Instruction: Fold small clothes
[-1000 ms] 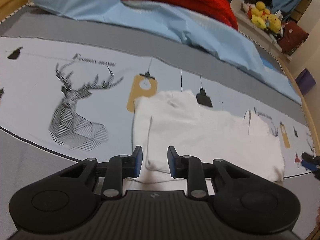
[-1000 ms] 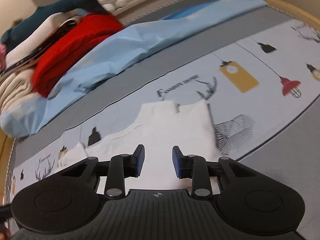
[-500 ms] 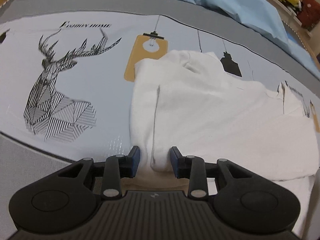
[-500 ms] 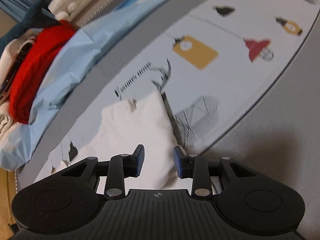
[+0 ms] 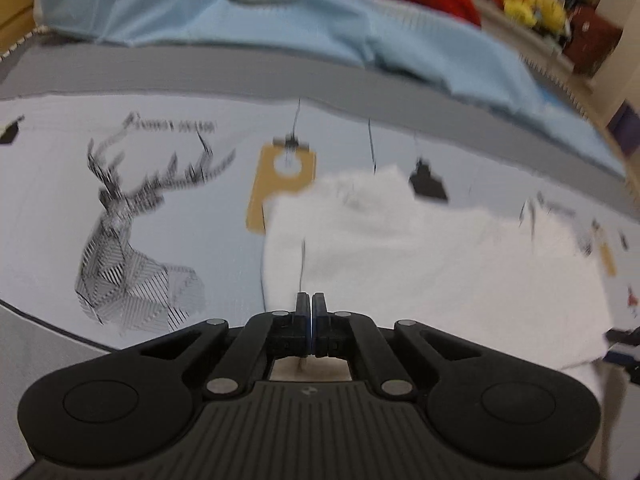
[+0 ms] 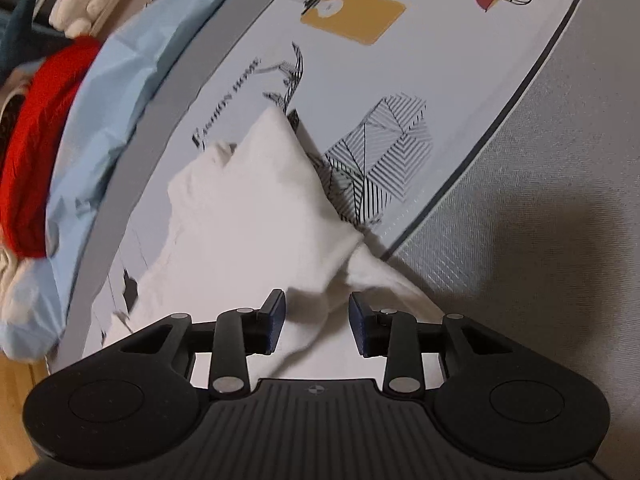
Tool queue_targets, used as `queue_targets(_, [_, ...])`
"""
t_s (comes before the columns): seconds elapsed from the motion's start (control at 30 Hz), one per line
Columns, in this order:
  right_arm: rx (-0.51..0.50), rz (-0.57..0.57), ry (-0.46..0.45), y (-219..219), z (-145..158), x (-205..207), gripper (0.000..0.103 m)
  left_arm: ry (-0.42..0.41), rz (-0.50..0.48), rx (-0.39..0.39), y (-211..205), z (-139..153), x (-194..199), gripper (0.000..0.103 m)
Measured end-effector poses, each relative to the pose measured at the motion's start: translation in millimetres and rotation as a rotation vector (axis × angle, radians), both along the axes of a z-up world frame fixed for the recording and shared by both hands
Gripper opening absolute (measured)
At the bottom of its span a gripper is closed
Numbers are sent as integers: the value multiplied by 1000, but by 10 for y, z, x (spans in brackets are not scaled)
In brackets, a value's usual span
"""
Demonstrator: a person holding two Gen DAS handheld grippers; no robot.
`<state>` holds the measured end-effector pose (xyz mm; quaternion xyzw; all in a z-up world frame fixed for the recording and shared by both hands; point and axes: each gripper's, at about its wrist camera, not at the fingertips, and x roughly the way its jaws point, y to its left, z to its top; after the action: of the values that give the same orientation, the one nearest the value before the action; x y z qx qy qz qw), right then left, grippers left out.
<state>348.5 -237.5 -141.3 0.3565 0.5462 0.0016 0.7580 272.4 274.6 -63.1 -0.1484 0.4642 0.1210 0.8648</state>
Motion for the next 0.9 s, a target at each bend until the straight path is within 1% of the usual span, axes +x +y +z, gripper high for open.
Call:
queue_targets(0.03, [-17,-2,-10,9,12,5,36,-8,2,4,17,38,-11,0])
queue_targets(0.1, [-54,5,-29,29,39,10,6,8,8,-2,55,19,-13,0])
queue_targets(0.13, [-63,8,-40,23,46,14,1,26,8,-14,62,-22,-7,0])
queue_targets(0.2, [-88,-10,-59,0,84,-1,1,47,-10,-45,44,-91,0,1])
queue_targets(0.23, [-118,-19,-65,-11,111,0,1,53,-22,-53,26,-120,7,2])
queue_targets(0.27, [-156,-27,-72,-21,147,-4,1,60,-31,-52,4,-143,22,6])
queue_targets(0.37, [-216,-39,-67,-73,189,2,0,74,-31,-67,9,-252,25,20])
queue_targets(0.4, [-255,-50,-65,-83,210,0,2,80,-22,-84,20,-291,28,21])
queue_targets(0.43, [-273,-54,-71,-90,225,-1,4,85,-14,-100,32,-325,27,21])
queue_targets(0.47, [-258,-48,-73,-96,226,9,5,90,-6,-116,44,-356,32,22])
queue_targets(0.53, [-190,-37,-72,-117,210,20,5,96,-1,-146,45,-406,36,27])
queue_targets(0.6, [-187,-25,-72,-93,212,22,5,99,-9,-159,8,-454,55,35])
queue_targets(0.67, [-191,-27,-69,-88,206,21,5,108,-23,-155,-49,-505,77,38])
queue_targets(0.73, [-184,-34,-60,-93,198,20,5,133,-43,-144,-117,-588,109,38])
queue_targets(0.77, [-184,-36,-60,-95,201,19,5,140,-52,-129,-149,-624,118,34])
queue_targets(0.8, [-184,-37,-62,-102,205,20,5,137,-63,-114,-167,-627,124,13])
queue_targets(0.83, [-185,-37,-65,-90,215,14,5,133,-80,-116,-178,-616,134,2])
queue_targets(0.87, [-187,-38,-70,-94,226,15,5,132,-90,-109,-187,-570,147,2])
queue_targets(0.9, [-187,-39,-76,-95,242,11,8,124,-97,-85,-193,-477,153,2])
